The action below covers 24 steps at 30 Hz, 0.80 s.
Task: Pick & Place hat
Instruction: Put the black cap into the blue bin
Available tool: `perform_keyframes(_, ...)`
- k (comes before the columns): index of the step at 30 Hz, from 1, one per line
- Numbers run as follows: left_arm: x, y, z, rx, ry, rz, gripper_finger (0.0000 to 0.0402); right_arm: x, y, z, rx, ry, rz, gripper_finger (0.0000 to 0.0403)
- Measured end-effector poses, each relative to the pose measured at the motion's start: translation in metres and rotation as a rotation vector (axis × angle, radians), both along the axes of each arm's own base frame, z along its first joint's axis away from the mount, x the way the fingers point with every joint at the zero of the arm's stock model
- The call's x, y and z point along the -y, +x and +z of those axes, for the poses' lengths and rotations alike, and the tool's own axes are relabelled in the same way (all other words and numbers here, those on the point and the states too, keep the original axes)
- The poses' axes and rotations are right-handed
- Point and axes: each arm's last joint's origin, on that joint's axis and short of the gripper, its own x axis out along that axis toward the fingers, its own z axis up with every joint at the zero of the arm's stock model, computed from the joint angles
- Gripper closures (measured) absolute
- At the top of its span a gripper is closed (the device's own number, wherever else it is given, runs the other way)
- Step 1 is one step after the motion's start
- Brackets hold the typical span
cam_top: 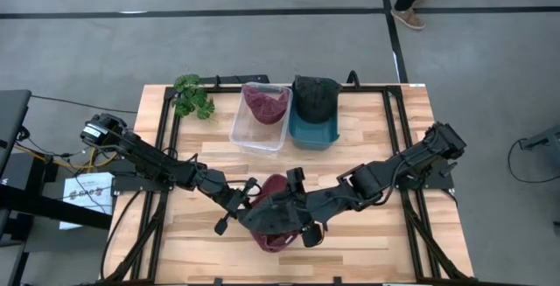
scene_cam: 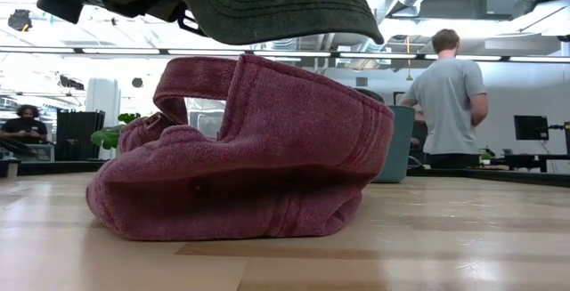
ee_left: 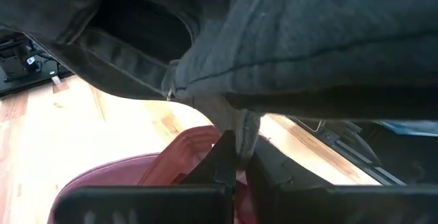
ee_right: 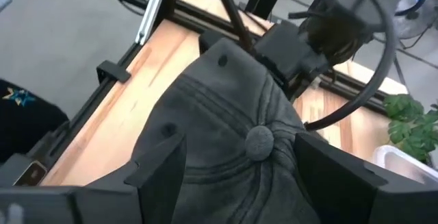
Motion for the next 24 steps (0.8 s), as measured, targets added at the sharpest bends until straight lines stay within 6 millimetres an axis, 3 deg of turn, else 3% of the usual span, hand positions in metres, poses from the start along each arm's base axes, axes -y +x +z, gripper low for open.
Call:
perform_keyframes(8, 0.0, 0.0, 0.0, 0.001, 0.0, 0.0, 0.0387, -0.001, -0.003, -0.004, -0.043, -0.019, 0.011, 0.0154)
perform_keyframes(24, 0.0, 0.0, 0.0, 0.001, 0.0, 0.0, 0.0387, -0.015, -0.011, -0.004, -0.067, 0.019, 0.11, 0.0233)
